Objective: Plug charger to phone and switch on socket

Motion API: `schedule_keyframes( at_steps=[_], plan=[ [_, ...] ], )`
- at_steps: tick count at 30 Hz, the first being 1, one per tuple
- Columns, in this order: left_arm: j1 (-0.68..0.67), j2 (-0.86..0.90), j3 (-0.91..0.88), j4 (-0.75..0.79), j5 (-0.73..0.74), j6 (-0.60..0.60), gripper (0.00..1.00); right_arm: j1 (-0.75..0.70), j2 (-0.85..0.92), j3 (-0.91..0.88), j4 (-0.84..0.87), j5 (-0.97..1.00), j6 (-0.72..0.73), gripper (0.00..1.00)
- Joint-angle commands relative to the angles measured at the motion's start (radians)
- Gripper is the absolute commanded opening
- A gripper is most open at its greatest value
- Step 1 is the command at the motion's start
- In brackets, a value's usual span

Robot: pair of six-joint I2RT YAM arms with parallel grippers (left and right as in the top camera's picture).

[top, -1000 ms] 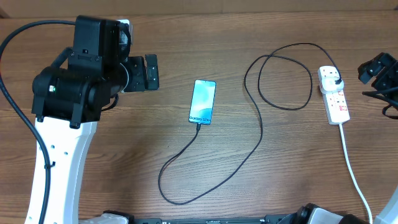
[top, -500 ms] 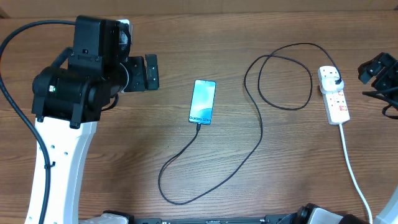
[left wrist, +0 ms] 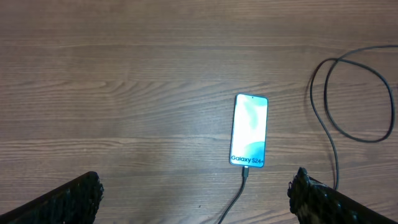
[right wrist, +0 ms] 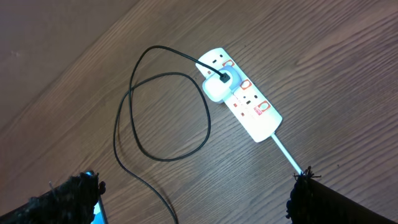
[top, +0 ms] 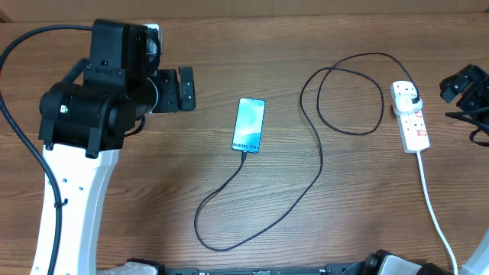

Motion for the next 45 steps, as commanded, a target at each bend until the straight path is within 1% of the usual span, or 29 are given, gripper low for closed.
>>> schedule_keyframes(
  at_steps=[1, 4, 8, 15, 24, 31, 34, 39, 42, 45],
  plan=[
    [-0.006, -0.058, 0.002, 0.000, -0.014, 0.027, 0.99, 0.004, -0.003, 0.025, 0.002, 0.006, 0.000, 1.00],
    [-0.006, -0.086, -0.016, 0.002, -0.039, 0.027, 0.99, 0.004, -0.003, 0.025, 0.002, 0.006, 0.000, 1.00],
    [-0.006, -0.137, -0.103, 0.045, -0.079, 0.030, 0.99, 0.004, -0.003, 0.025, 0.002, 0.006, 0.000, 1.00],
    [-0.006, -0.291, -0.386, 0.282, -0.082, 0.030, 0.99, 0.004, -0.003, 0.026, 0.002, 0.006, 0.000, 1.00],
    [-0.004, -0.536, -0.782, 0.710, -0.084, 0.046, 0.99, 0.004, -0.003, 0.026, 0.002, 0.006, 0.000, 1.00],
    [0.034, -0.735, -1.072, 1.064, -0.076, 0.046, 0.99, 0.004, -0.003, 0.025, 0.002, 0.006, 0.000, 1.00],
    [0.042, -0.812, -1.202, 1.252, -0.071, 0.048, 0.99, 0.004, -0.003, 0.026, 0.002, 0.006, 0.000, 1.00],
    [0.068, -0.875, -1.390, 1.564, -0.039, 0.090, 0.99, 0.004, -0.003, 0.025, 0.002, 0.006, 0.000, 1.00],
    [0.068, -0.916, -1.486, 1.696, -0.040, 0.110, 0.99, 0.004, -0.003, 0.026, 0.002, 0.006, 0.000, 1.00],
    [0.068, -0.974, -1.572, 1.782, -0.043, 0.122, 0.99, 0.004, -0.003, 0.025, 0.002, 0.006, 0.000, 1.00]
  ],
)
